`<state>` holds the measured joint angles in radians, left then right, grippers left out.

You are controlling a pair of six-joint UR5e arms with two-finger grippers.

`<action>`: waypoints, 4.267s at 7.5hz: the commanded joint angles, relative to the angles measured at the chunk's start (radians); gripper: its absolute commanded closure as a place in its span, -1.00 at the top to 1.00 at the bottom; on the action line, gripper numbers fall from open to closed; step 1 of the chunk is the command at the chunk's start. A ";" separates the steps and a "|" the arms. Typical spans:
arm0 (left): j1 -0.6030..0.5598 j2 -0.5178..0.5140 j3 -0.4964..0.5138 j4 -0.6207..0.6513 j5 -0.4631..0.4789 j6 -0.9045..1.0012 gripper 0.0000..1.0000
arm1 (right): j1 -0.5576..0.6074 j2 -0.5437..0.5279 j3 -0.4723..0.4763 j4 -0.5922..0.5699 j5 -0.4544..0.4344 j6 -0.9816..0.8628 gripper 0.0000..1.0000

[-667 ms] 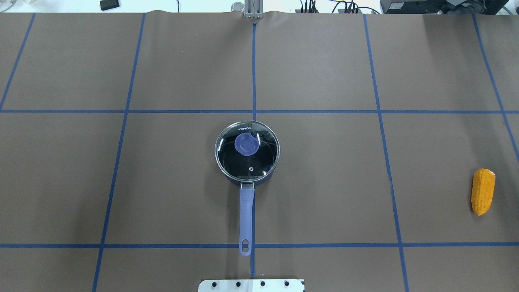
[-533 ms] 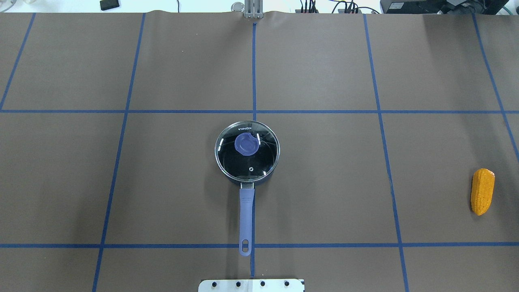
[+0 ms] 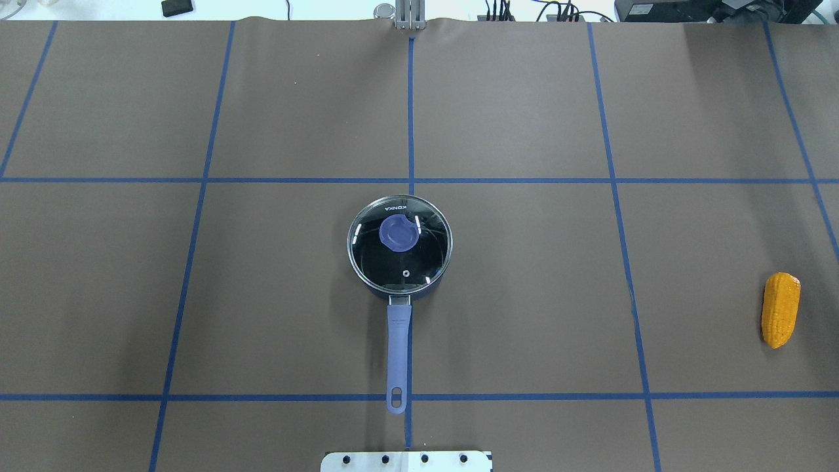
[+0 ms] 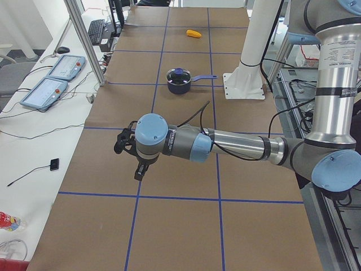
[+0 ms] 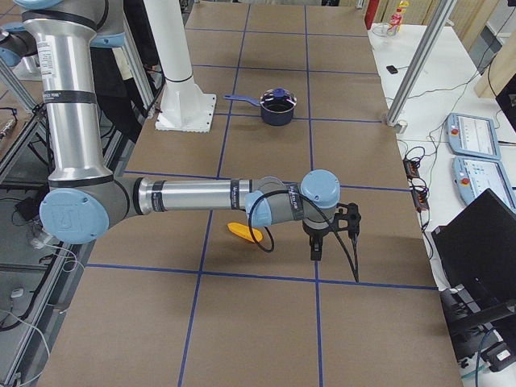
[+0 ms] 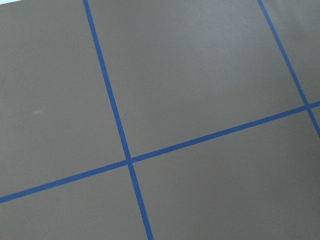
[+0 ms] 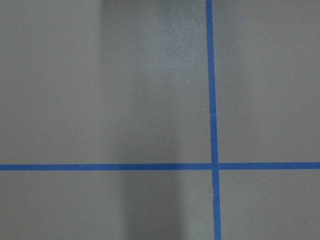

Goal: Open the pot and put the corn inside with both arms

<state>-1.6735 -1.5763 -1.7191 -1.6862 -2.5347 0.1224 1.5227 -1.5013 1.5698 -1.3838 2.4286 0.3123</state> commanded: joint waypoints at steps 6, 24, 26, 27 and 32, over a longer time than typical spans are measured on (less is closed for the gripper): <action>0.243 -0.194 -0.109 -0.003 0.016 -0.555 0.96 | -0.294 -0.163 0.144 0.119 -0.104 0.368 1.00; 0.879 -0.772 -0.033 0.178 0.430 -1.325 0.96 | -0.596 -0.378 0.090 0.612 -0.237 0.714 -0.15; 0.917 -0.807 0.009 0.177 0.471 -1.330 0.96 | -0.595 -0.372 0.104 0.612 -0.224 0.717 -0.32; 0.945 -0.847 0.050 0.177 0.485 -1.361 0.96 | -0.593 -0.370 0.119 0.609 -0.215 0.717 -0.32; 1.080 -0.861 0.084 0.178 0.617 -1.392 0.96 | -0.457 -0.297 0.171 0.490 -0.083 0.715 -0.32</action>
<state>-0.6215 -2.4376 -1.6407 -1.5085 -1.9389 -1.2677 1.0337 -1.8340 1.7217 -0.8317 2.3316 1.0283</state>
